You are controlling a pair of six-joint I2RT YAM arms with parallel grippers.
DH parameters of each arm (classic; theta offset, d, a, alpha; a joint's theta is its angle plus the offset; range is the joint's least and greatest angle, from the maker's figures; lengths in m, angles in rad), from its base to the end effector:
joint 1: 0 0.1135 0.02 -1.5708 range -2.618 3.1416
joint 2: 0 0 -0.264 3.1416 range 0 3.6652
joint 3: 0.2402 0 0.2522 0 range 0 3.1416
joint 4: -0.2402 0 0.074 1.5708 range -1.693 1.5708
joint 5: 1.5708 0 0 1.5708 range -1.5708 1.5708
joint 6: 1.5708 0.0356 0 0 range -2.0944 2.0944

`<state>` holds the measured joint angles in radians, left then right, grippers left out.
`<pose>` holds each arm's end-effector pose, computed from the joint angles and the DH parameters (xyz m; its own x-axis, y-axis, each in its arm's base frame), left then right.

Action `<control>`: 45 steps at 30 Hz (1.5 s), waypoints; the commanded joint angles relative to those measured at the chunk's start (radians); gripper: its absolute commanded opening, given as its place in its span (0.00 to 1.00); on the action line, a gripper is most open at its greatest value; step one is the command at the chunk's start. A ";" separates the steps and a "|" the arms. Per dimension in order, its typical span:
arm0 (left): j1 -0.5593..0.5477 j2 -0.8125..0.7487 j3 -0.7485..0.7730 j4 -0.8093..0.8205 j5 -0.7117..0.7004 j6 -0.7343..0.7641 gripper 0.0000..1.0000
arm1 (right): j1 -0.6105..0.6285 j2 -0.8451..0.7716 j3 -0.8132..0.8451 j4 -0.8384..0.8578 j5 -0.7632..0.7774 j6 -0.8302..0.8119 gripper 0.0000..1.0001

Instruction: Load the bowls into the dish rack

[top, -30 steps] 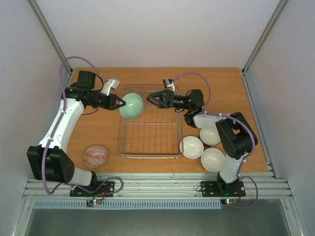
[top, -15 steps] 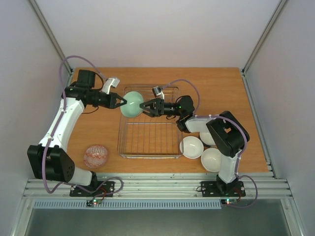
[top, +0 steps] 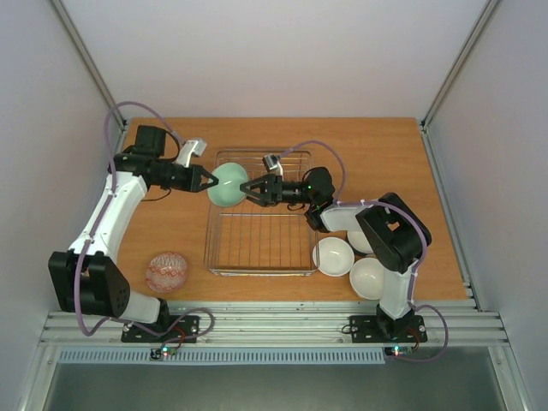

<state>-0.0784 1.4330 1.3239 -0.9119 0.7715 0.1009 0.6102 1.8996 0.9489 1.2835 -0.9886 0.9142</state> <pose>0.2830 -0.0471 0.3231 -0.8034 0.1356 -0.5797 0.5028 0.6759 -0.5388 0.2984 0.2449 0.2294 -0.5986 0.1129 -0.7931 -0.7993 -0.1493 0.5820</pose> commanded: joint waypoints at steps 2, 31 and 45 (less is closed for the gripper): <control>-0.009 -0.028 -0.022 0.088 0.037 0.022 0.00 | 0.025 0.007 0.046 0.065 -0.024 0.015 0.25; -0.008 -0.161 -0.065 0.136 -0.262 0.013 0.97 | 0.041 -0.409 0.437 -1.801 0.738 -1.077 0.01; -0.008 -0.109 -0.061 0.118 -0.238 0.023 0.97 | 0.080 -0.246 0.547 -2.081 1.377 -1.156 0.02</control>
<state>-0.0856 1.3090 1.2568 -0.8108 0.5262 0.1200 0.6701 1.6718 1.4414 -0.7441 0.1963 -0.1921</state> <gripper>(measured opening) 0.968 0.782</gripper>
